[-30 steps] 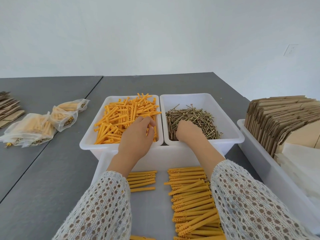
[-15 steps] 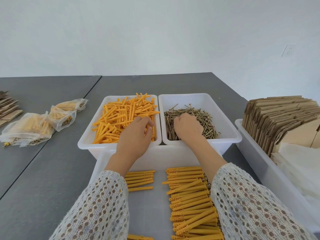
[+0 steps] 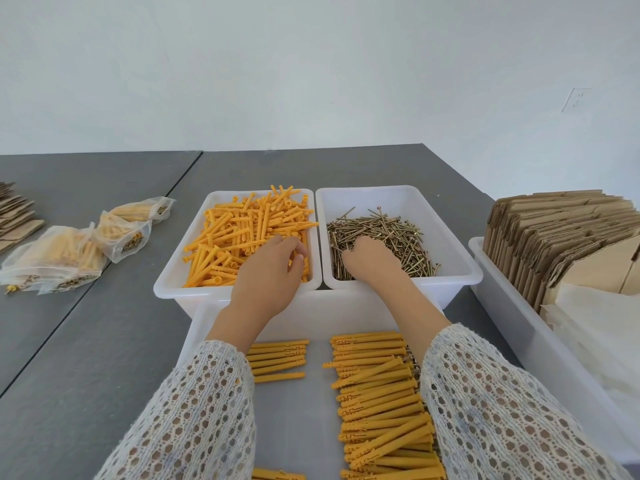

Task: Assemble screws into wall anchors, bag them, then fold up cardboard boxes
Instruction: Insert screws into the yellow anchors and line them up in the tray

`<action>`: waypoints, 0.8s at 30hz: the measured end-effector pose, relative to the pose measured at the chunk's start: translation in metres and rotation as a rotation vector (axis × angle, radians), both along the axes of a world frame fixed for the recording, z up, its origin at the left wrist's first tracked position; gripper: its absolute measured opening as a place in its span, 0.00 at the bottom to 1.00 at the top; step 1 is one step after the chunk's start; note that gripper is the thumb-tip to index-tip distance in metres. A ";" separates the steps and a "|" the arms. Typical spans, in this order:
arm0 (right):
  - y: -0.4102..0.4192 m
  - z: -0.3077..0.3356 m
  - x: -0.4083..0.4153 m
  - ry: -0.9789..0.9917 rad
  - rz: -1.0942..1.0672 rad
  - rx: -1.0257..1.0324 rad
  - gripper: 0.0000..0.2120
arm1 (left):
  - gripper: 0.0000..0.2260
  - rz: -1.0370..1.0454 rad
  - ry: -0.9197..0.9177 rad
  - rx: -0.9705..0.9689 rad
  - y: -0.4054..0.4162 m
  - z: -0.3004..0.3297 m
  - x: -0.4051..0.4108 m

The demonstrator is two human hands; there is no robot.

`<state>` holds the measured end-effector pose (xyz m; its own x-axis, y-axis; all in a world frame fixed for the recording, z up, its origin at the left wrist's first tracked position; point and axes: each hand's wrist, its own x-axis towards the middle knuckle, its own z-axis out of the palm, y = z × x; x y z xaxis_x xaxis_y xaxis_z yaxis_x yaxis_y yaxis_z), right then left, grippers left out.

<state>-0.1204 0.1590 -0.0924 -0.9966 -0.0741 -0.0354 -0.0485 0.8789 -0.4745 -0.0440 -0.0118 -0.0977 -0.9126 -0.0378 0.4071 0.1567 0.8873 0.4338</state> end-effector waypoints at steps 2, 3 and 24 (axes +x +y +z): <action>0.001 0.000 -0.001 -0.031 0.030 0.005 0.15 | 0.08 -0.002 -0.019 -0.004 0.000 0.000 0.000; 0.001 0.000 -0.001 -0.037 0.038 0.003 0.16 | 0.08 -0.005 -0.028 -0.004 0.000 0.001 -0.001; -0.004 -0.003 -0.009 -0.178 0.129 0.073 0.14 | 0.08 -0.055 -0.118 0.007 -0.003 0.002 -0.004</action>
